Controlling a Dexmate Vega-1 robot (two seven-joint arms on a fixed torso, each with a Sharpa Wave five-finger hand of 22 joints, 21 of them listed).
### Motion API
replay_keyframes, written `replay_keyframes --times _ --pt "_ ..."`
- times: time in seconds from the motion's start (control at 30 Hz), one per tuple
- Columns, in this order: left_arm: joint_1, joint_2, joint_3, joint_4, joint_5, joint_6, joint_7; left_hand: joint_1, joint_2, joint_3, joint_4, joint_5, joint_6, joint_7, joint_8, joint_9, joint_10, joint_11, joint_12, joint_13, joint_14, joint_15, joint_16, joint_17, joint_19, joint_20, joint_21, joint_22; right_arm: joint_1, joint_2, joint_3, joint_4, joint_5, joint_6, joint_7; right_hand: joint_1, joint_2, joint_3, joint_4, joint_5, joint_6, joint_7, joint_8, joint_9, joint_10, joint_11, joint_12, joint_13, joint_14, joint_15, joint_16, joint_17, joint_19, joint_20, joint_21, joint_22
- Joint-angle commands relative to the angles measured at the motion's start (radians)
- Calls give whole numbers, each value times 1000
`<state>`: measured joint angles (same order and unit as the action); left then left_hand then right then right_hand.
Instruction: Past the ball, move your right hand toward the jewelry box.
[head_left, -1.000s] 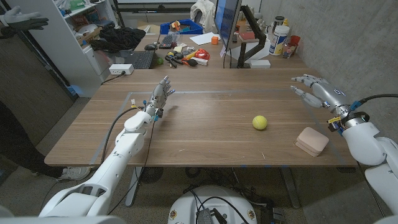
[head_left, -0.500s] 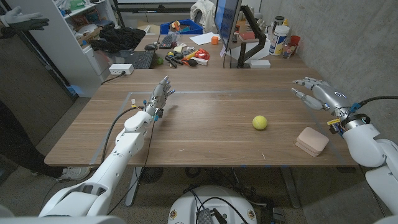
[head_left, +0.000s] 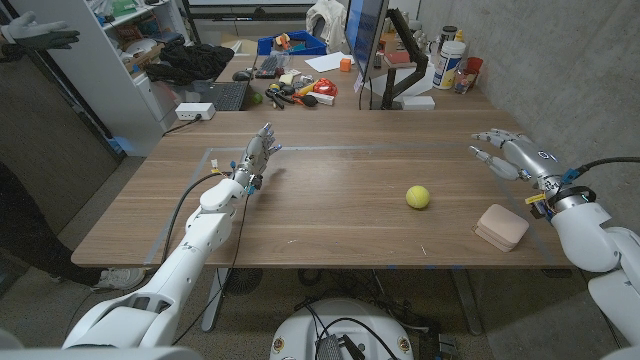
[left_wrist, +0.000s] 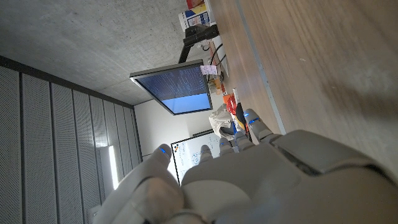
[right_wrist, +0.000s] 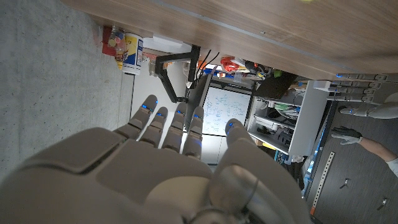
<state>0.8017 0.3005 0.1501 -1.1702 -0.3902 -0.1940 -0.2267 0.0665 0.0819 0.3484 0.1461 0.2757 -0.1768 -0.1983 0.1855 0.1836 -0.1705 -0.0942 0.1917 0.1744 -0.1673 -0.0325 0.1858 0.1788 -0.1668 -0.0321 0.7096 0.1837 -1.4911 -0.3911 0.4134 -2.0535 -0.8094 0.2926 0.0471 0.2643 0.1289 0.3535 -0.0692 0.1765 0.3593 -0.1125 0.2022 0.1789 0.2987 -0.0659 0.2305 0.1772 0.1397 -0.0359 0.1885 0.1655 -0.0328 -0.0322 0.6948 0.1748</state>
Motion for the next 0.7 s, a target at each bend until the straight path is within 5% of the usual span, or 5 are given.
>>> replay_keyframes --times 0.03,0.7 --pt "-9 -3 4 14 3 -4 -7 7 9 -3 2 5 -36 0 7 4 -30 0 3 5 -30 -28 3 3 -99 -17 -3 3 -16 7 -1 -4 -6 -17 -7 13 2 3 -5 2 11 0 -1 5 10 2 -3 2 9 -52 0 2 7 -38 -2 1" --pt "-9 -3 3 14 4 -2 -7 8 10 -6 2 5 -37 -2 6 4 -30 1 3 5 -31 -29 3 3 -98 -17 -7 3 -34 6 -12 1 -14 -42 -5 20 3 2 -11 2 25 -1 -1 6 26 3 -2 2 18 -55 -1 2 15 -43 -8 2"
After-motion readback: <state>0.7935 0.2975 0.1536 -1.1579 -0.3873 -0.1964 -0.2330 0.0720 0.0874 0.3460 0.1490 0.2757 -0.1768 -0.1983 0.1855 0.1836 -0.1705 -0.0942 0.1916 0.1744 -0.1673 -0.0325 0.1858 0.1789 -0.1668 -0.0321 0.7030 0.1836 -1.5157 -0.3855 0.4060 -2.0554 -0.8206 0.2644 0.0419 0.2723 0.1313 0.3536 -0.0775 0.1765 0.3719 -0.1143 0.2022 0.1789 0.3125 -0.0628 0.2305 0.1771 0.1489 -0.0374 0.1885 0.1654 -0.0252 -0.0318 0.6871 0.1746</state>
